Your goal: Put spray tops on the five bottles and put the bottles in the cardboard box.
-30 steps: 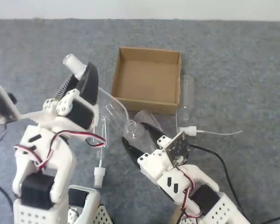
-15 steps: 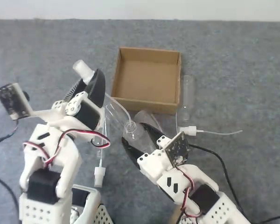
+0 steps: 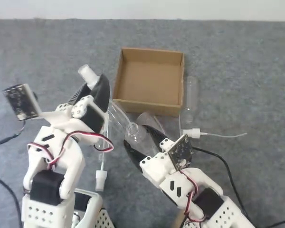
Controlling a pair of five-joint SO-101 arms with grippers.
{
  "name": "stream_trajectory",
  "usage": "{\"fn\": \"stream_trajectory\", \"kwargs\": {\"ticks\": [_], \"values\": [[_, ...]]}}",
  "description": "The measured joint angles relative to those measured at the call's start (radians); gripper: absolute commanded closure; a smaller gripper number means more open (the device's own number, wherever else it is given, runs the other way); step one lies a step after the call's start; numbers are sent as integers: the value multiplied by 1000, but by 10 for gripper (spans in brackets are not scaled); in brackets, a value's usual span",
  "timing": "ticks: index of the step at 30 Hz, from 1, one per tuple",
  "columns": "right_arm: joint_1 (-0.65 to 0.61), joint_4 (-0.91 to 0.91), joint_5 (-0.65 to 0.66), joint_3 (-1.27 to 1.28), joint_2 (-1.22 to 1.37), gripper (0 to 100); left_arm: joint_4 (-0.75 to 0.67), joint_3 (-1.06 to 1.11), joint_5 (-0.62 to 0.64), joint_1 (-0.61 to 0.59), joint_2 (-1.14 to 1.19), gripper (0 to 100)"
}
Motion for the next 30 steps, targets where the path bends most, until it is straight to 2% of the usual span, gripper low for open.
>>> {"fn": "stream_trajectory", "kwargs": {"ticks": [10, 17, 22, 27, 30], "values": [[2, 0, 0, 0, 0, 919, 21, 57, -137, 163, 0, 988], [38, 0, 0, 0, 0, 919, 21, 118, -245, 201, 0, 983], [38, 2, 0, 0, 0, 919, 26, 137, -256, 226, 0, 896], [38, 2, 0, 0, 0, 919, 87, 137, -256, 247, 0, 877], [38, 2, 0, 0, 0, 919, 103, 137, -256, 247, 0, 809]]}}
